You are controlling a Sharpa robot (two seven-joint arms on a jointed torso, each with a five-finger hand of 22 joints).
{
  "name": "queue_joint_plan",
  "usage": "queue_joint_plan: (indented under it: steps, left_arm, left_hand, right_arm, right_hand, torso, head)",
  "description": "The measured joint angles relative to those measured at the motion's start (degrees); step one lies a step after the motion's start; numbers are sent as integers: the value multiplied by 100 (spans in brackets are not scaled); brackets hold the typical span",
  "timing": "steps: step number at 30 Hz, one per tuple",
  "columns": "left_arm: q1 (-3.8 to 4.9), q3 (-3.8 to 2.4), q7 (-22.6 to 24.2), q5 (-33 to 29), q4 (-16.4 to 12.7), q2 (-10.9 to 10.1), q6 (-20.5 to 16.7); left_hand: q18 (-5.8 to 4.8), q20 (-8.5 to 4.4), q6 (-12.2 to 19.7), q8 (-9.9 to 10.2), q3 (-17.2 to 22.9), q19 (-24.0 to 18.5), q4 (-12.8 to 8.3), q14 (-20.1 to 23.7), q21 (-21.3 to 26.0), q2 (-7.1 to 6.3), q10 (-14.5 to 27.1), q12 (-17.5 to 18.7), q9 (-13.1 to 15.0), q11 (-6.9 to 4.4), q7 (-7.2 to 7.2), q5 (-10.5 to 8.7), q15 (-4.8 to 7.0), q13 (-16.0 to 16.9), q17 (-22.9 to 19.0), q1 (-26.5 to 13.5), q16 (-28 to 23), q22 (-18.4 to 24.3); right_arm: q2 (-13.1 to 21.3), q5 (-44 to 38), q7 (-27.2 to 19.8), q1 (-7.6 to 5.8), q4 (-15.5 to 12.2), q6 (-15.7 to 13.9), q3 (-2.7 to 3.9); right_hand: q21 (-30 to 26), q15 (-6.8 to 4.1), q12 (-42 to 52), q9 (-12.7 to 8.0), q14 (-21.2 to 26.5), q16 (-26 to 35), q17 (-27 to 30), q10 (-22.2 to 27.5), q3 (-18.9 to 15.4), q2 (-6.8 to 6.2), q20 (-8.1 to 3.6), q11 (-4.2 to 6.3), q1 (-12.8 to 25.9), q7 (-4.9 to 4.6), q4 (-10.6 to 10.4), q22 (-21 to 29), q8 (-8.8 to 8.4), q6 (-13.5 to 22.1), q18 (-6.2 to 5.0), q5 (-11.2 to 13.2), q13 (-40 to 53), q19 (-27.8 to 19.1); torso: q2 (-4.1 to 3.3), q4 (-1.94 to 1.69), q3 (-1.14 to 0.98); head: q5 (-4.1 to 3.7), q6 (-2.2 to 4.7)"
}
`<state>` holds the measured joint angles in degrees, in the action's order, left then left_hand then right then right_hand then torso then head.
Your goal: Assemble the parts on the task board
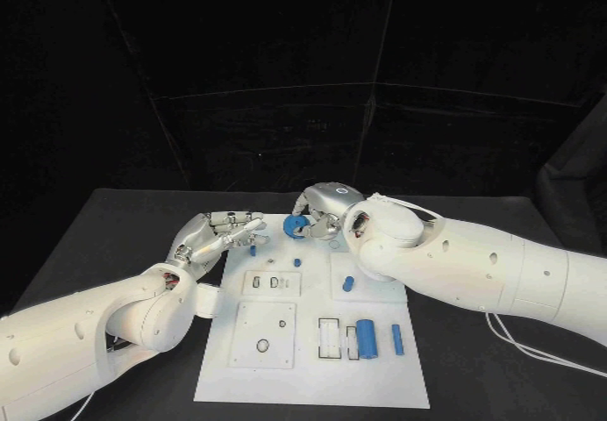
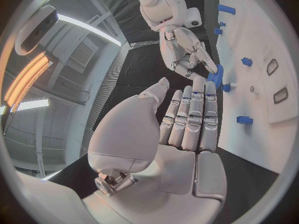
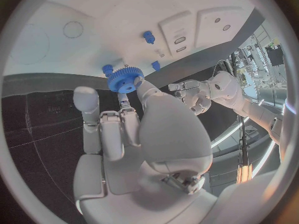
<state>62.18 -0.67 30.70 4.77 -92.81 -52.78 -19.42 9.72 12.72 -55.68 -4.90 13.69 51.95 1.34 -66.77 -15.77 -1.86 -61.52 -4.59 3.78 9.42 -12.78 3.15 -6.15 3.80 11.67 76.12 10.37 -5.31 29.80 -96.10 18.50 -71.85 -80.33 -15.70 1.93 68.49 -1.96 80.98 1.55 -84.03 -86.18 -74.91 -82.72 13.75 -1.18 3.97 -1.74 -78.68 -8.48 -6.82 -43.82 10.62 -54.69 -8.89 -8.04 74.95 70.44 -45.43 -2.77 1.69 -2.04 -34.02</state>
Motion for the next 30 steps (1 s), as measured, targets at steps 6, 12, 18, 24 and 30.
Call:
queue_joint_plan:
  steps: [6,12,18,24,30]
  left_arm:
    - [14,0,0,0,0,-2,3]
    - [22,0,0,0,-1,-11,3]
    - [29,0,0,1,-4,-11,3]
    - [32,0,0,1,-7,-8,3]
    - [34,0,0,1,-6,-6,3]
  left_hand:
    - [0,0,0,0,0,0,0,0,0,0,0,0,0,0,0,0,0,0,0,0,0,0]
    - [0,0,0,0,0,0,0,0,0,0,0,0,0,0,0,0,0,0,-1,0,0,-1]
    - [0,0,0,0,0,0,0,0,0,0,0,0,0,0,0,0,0,0,-1,0,0,-1]
    - [0,0,0,0,0,0,0,0,0,0,0,0,0,0,0,0,0,0,-1,0,0,-1]
    - [0,0,0,0,0,0,0,0,0,0,0,0,0,0,0,0,0,1,-2,0,0,-1]
  right_arm:
    - [-218,2,21,10,245,88,-14]
    - [-376,-14,42,11,353,201,-39]
    - [-436,-30,60,18,421,328,-110]
    - [-474,-55,70,9,467,418,-116]
    - [-495,-112,118,3,505,418,-118]
  right_hand:
    - [0,0,0,0,0,0,0,0,54,-30,0,0,29,-3,7,0,-23,-3,0,-31,0,0]
    - [0,1,-12,0,0,0,0,0,62,-61,0,0,59,-11,14,7,-43,-31,0,-32,0,0]
    - [0,1,-29,1,0,0,0,0,78,-86,0,0,84,-11,30,24,-66,-52,0,-31,-1,0]
    - [0,1,-55,1,0,0,0,22,93,-145,0,-22,143,-8,45,40,-99,-86,0,-31,-1,0]
    - [0,2,-78,5,0,0,1,24,111,-206,0,-24,204,-2,64,57,-155,-169,0,-31,-1,0]
  torso:
    - [-1,3,-3]
    - [0,10,-9]
    - [0,14,-11]
    - [4,16,-13]
    - [4,16,-14]
  head:
    - [15,-20]
    - [42,-41]
    - [51,-60]
    - [58,-62]
    - [59,-69]
